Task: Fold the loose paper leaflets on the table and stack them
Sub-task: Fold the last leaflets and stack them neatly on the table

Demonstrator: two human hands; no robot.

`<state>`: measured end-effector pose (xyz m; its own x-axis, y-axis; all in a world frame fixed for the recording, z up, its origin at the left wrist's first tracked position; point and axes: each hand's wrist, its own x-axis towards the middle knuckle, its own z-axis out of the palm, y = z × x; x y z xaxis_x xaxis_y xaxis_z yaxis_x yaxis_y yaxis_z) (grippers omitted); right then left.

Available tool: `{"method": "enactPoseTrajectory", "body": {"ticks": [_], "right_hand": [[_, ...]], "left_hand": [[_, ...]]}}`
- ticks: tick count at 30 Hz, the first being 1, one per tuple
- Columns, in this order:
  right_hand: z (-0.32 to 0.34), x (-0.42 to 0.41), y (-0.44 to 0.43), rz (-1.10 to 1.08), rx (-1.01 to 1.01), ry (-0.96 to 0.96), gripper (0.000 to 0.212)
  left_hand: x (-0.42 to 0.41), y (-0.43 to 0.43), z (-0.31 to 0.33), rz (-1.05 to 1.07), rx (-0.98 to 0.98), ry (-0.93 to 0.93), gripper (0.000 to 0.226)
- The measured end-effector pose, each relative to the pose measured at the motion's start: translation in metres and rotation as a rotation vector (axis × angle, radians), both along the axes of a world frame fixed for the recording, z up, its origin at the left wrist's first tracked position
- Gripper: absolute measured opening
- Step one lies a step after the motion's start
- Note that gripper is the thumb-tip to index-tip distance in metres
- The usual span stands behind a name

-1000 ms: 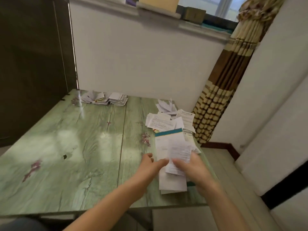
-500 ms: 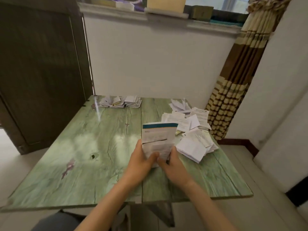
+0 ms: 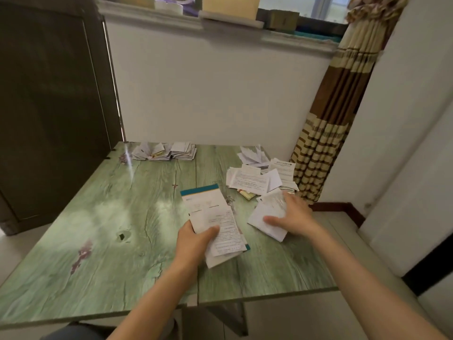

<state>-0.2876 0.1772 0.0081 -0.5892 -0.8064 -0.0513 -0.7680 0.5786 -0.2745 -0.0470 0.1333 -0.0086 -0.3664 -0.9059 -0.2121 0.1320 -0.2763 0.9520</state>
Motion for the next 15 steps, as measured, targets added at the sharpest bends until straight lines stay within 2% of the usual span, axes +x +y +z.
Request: {"method": "enactPoseTrajectory", "body": {"ticks": [3,7,10,15], "right_hand": [[-0.008,-0.010,-0.008,-0.097,0.101,-0.119,0.126],[-0.002,-0.024,-0.019,-0.207,0.107,-0.167,0.134],[0.007,-0.030,-0.019,-0.294,0.076,-0.245,0.117],[0.014,-0.027,-0.016,-0.354,-0.085,-0.563,0.076]], "left_hand": [[-0.001,-0.001,-0.005,0.007,0.046,-0.003,0.026],[-0.001,-0.002,-0.006,-0.001,0.059,-0.011,0.027],[0.000,-0.003,-0.005,0.000,0.058,-0.015,0.026],[-0.001,-0.003,-0.003,0.004,0.051,-0.028,0.025]]}}
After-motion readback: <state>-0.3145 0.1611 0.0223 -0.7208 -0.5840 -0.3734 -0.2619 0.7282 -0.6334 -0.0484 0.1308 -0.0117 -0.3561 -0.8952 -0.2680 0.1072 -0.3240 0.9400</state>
